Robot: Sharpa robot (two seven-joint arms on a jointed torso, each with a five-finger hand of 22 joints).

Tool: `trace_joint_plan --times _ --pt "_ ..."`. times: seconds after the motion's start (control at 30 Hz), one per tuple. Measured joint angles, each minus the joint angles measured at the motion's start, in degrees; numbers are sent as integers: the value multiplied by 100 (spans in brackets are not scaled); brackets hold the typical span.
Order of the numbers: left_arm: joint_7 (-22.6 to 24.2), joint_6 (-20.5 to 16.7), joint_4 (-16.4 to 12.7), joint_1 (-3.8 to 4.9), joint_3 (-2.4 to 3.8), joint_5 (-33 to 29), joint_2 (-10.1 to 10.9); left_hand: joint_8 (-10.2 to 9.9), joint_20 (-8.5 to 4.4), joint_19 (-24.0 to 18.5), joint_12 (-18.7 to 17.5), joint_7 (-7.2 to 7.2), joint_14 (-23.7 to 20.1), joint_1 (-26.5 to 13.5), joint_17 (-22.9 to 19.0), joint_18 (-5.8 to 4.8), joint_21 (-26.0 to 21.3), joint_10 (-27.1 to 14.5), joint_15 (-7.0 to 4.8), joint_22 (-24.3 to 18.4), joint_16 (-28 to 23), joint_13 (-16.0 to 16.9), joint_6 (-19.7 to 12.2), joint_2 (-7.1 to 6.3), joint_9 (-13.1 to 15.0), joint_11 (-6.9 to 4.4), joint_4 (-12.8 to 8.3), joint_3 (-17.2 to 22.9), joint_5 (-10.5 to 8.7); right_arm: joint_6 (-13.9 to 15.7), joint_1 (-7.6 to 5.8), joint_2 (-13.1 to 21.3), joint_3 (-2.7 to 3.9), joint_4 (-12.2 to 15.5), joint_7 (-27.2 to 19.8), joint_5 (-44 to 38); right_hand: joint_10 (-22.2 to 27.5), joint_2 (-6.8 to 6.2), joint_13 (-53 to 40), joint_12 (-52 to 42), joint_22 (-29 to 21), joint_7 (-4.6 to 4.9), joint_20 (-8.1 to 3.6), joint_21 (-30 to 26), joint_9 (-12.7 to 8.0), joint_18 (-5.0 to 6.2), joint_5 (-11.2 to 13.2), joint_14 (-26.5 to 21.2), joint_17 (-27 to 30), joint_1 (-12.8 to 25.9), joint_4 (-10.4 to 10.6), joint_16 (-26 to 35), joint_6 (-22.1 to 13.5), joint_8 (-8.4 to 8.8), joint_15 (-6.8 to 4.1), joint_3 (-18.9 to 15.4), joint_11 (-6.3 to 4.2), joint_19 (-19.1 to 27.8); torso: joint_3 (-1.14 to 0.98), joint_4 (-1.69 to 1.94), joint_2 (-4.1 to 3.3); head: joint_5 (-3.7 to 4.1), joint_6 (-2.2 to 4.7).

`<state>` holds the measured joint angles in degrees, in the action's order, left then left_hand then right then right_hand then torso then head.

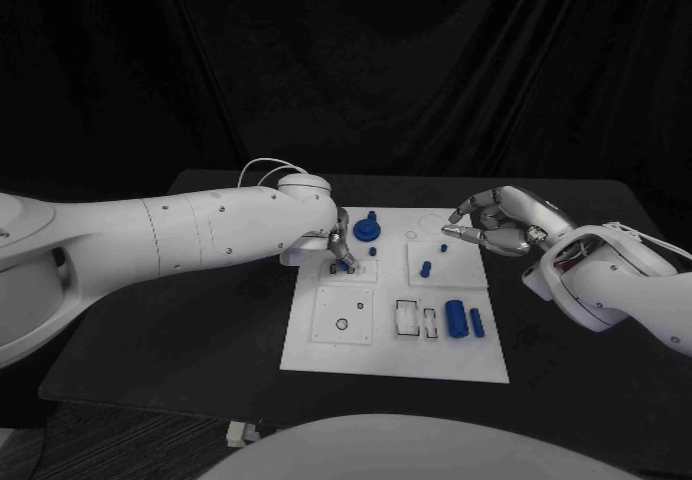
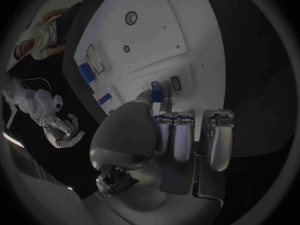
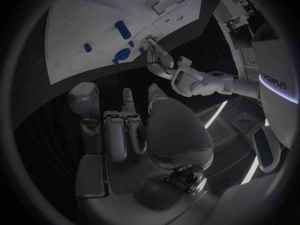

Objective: Assemble the parts on the task board

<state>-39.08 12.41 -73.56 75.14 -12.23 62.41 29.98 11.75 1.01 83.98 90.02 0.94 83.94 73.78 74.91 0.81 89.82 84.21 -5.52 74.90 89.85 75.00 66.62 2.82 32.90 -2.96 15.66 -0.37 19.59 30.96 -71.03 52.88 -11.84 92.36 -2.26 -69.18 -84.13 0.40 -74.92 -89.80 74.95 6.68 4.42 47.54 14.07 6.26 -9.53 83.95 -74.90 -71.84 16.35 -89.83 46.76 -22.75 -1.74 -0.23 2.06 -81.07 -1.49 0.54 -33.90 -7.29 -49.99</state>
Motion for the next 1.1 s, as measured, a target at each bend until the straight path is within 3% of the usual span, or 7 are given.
trace_joint_plan --times 0.8,1.1 --pt "-25 -112 97 -67 4 -28 -53 -22 0 0 0 1 0 -89 0 0 0 2 0 4 0 0 -1 3 33 2 48 49 -72 -19 4 4 0 -7 5 0 0 0 1 0 -2 0 0 -21 4 0 0 0 0 0 0 0 0 0 0 0 0 0 -1 -4 -7 -18 0" --pt "-17 -116 143 -91 7 -28 -67 -37 0 0 0 -1 0 -265 -1 0 0 2 0 4 0 0 1 9 66 3 70 72 -473 -22 4 12 0 -5 6 0 0 23 1 0 -2 0 0 -41 13 0 0 0 0 -23 0 0 0 0 0 0 0 0 0 -3 -8 -14 0"
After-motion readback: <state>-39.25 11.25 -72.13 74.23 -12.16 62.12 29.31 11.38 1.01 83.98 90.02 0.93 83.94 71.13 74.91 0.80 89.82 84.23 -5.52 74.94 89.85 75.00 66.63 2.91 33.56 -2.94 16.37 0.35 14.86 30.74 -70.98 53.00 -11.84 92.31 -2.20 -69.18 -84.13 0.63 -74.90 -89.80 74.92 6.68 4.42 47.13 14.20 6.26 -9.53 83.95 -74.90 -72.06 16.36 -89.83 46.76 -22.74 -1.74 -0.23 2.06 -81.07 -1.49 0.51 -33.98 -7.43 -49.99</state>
